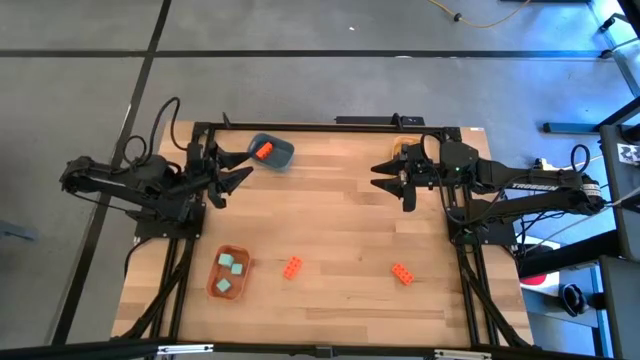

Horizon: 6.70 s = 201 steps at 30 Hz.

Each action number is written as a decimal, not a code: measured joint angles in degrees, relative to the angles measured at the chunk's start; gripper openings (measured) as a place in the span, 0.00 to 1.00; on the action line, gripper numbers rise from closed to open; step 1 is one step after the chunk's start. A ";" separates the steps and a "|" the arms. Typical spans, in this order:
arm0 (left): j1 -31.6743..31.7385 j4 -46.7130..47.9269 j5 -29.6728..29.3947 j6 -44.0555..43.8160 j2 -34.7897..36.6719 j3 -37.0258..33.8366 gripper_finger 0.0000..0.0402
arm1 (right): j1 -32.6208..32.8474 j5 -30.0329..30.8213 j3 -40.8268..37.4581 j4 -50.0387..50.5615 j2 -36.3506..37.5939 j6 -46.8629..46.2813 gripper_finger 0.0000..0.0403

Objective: Sort & place blocks by color
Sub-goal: Put the right orange game piece into the blue bin

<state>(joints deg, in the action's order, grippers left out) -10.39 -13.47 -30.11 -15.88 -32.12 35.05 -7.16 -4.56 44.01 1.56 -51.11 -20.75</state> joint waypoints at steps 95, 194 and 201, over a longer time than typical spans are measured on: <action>-0.02 -0.83 4.06 -1.53 0.01 0.00 0.57 | 41.31 2.09 11.63 47.09 -47.32 -67.14 0.53; 0.63 -16.89 15.01 -0.96 -32.45 0.02 0.57 | 7.69 -7.26 23.89 -12.27 -43.34 5.09 0.36; 1.06 -19.78 14.81 -0.47 -32.44 0.02 0.55 | 7.67 -7.52 23.93 -14.18 -43.34 4.49 0.36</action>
<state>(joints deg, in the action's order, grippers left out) -9.33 -33.25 -15.29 -16.35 -64.55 35.07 0.51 -12.08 67.94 -12.62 -94.45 -16.27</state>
